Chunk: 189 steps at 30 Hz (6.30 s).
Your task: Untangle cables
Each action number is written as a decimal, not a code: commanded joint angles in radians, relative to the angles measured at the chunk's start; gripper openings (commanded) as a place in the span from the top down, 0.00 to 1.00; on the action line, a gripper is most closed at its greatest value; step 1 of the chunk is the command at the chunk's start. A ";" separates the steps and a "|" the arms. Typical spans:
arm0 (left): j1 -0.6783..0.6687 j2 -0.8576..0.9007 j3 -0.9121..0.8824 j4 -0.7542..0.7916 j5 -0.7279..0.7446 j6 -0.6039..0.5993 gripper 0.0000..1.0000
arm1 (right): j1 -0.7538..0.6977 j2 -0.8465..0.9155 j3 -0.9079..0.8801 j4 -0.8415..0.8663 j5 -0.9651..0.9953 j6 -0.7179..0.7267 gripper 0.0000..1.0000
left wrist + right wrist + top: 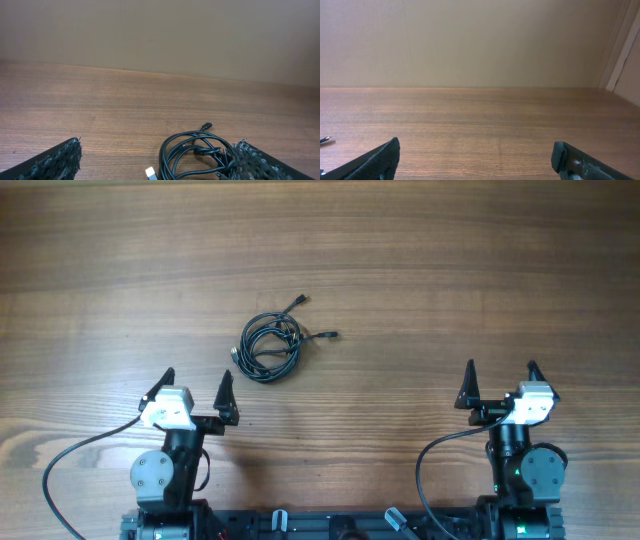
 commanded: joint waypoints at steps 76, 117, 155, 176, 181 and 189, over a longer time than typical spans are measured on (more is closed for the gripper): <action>-0.006 0.013 -0.004 -0.004 -0.002 0.016 0.00 | -0.003 -0.007 -0.001 0.003 0.019 -0.009 0.00; -0.006 0.013 -0.004 -0.004 -0.002 0.016 0.00 | -0.003 -0.007 -0.001 0.003 0.019 -0.008 0.00; -0.006 0.071 0.367 0.090 0.179 -0.162 0.00 | -0.003 -0.007 -0.001 0.004 0.019 -0.008 0.00; -0.015 1.310 1.257 -0.970 0.574 -0.159 0.00 | -0.003 -0.007 -0.001 0.003 0.019 -0.008 0.00; -0.074 1.524 1.246 -1.072 0.560 -0.157 0.96 | -0.003 -0.007 -0.001 0.003 0.019 -0.008 0.00; -0.266 1.667 1.245 -0.967 0.299 -0.162 0.96 | -0.003 -0.007 -0.001 0.003 0.019 -0.008 0.00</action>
